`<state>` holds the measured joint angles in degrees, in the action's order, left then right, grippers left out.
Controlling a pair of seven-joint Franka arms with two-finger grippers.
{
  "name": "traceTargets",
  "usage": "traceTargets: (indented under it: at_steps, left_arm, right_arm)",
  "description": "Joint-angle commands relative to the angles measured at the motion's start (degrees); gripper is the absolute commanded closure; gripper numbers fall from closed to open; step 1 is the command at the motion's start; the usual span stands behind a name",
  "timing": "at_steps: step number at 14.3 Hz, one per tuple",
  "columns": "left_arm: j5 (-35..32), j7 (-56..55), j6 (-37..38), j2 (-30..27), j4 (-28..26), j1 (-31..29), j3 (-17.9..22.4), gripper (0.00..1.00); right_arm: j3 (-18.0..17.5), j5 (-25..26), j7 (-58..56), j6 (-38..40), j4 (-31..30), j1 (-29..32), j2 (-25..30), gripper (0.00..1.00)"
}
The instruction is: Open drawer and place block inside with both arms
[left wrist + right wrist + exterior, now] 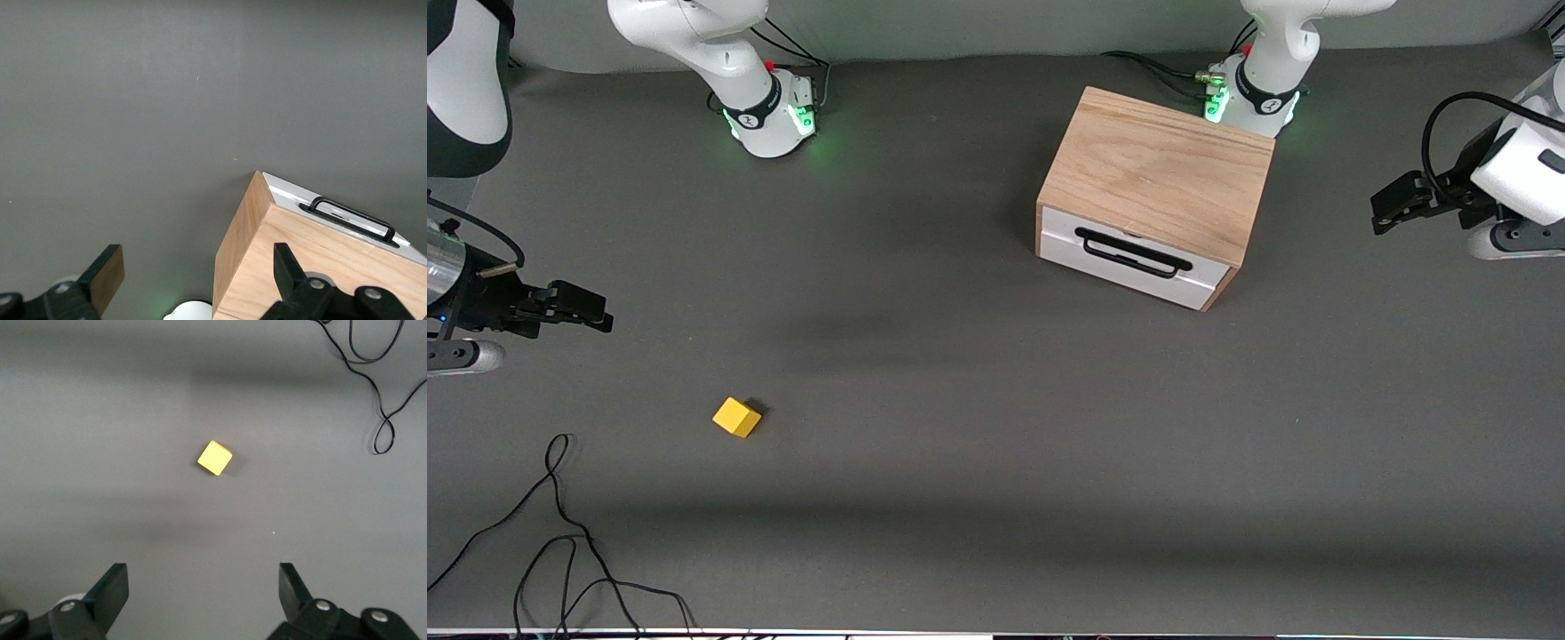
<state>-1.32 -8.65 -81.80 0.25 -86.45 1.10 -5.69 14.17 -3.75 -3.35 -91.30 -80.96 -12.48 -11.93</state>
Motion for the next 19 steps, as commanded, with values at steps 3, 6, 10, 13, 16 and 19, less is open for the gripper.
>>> traceTargets:
  at_steps: [3, 6, 10, 13, 16, 19]
  left_arm:
    - [-0.7, 0.9, 0.4, -0.1, 0.6, 0.1, 0.1, 0.0]
    - [-0.7, 0.9, 0.3, -0.1, 0.7, 0.1, 0.1, 0.0]
    - [-0.8, 0.9, 0.4, -0.1, 0.7, 0.1, 0.2, 0.0]
    - [-0.8, 0.9, 0.5, -0.1, 0.6, 0.1, 0.1, 0.0]
    - [-0.8, 0.8, 0.6, -0.1, 0.5, 0.1, 0.1, 0.0]
    - [-0.8, 0.9, 0.9, 0.0, 0.6, 0.1, 0.2, 0.0]
  right_arm:
    - [0.9, -0.3, 0.4, 0.8, -0.1, 0.0, 0.8, 0.0]
    - [1.4, -2.4, -1.3, 0.8, -0.1, 0.8, 0.5, 0.0]
    - [1.3, -1.8, -1.3, -0.1, -0.5, 0.6, 0.3, 0.0]
    - [1.2, -1.5, -1.0, -2.7, -1.2, 0.6, -0.2, 0.0]
    - [1.2, -1.5, -1.0, -6.3, -2.0, 0.6, -2.2, 0.0]
    - [1.1, -1.6, -1.3, -8.1, -3.0, 0.7, -2.9, 0.0]
